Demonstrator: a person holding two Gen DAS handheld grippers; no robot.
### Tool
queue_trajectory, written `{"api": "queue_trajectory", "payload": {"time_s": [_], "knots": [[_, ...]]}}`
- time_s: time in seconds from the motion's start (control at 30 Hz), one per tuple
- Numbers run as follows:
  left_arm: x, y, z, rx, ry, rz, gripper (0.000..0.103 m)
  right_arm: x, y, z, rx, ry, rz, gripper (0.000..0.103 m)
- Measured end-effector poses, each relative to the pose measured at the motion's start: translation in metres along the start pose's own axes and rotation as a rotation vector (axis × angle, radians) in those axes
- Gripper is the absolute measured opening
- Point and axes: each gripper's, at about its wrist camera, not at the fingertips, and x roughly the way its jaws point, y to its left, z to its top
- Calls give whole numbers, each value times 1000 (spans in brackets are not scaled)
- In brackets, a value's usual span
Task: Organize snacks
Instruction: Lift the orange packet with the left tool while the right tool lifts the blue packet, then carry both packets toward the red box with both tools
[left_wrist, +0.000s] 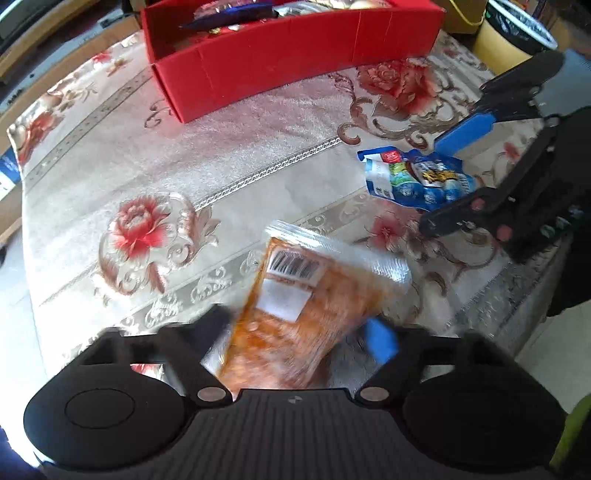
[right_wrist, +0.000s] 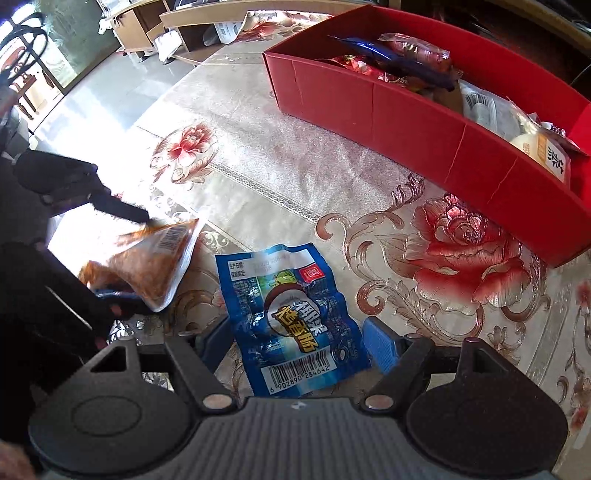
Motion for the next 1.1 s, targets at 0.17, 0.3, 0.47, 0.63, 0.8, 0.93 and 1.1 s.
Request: {"api": "queue_trajectory", "payload": {"time_s": [0.17, 0.3, 0.47, 0.63, 0.8, 0.93, 1.1], "knots": [[-5, 4, -2, -77, -19, -5, 64, -3, 3, 1, -12, -12, -2, 73], [-5, -3, -1, -100, -43, 14, 64, -6, 6, 1, -17, -23, -8, 73], [-6, -4, 2, -165, -82, -11, 57, -11, 4, 3, -11, -43, -20, 72], [-9, -8, 7, -198, -117, -40, 54, -17, -3, 6, 12, -65, -29, 72], [-10, -6, 5, -244, -138, -57, 54, -22, -8, 8, 25, -83, -32, 72], [-11, -2, 6, -270, -145, -53, 54, -15, -10, 5, 29, -61, -43, 71], [-7, 2, 7, -293, -147, -61, 54, -5, -13, 6, 32, -36, -61, 71]]}}
